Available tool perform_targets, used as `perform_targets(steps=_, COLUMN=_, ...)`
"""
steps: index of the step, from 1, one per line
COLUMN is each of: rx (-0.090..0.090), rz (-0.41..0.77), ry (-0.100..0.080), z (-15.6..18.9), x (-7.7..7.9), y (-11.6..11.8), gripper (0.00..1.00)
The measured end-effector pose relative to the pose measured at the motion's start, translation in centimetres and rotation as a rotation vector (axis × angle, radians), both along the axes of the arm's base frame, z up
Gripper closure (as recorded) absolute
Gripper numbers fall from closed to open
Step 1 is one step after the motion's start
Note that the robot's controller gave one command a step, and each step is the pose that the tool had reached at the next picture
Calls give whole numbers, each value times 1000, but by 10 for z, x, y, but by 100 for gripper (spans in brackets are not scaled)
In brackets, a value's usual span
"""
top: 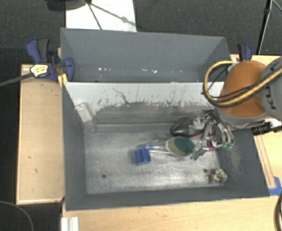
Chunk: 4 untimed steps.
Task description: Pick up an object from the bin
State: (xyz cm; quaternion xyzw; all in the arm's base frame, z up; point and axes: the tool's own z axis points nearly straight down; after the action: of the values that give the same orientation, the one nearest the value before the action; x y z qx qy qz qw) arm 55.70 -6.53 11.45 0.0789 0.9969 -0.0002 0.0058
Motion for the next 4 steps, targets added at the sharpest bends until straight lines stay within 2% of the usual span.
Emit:
perform_targets(steps=1, rx=2, rz=-41, ry=2, z=-5, x=3, y=0, gripper=0)
perform_targets(steps=2, rx=3, rz=-63, ry=19, z=-12, x=0, y=0, gripper=0)
perform_targets(steps=3, rx=3, rz=-59, ry=28, z=-43, x=13, y=26, gripper=0)
perform_targets(steps=4, rx=5, rz=-57, ry=27, z=-42, x=13, y=26, gripper=100)
